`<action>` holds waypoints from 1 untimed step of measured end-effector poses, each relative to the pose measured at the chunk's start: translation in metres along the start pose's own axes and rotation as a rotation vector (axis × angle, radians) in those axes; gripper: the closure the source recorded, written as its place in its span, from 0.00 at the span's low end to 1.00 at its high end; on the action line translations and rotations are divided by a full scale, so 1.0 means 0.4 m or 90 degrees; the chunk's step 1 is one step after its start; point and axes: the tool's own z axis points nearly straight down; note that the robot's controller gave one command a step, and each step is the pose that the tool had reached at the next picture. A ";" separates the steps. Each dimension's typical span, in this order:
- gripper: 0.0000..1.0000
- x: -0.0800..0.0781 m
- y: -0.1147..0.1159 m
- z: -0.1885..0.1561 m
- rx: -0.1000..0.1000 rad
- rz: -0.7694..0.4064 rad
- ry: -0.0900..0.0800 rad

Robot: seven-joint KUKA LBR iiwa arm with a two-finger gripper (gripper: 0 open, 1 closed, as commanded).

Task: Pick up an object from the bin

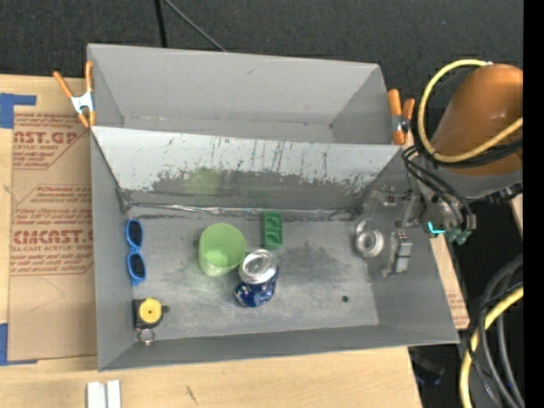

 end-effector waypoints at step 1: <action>0.00 -0.024 -0.109 0.152 0.000 -0.117 -0.002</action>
Offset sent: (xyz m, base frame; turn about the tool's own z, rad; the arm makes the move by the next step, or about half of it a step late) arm 0.0097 -0.0432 -0.0584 -0.1864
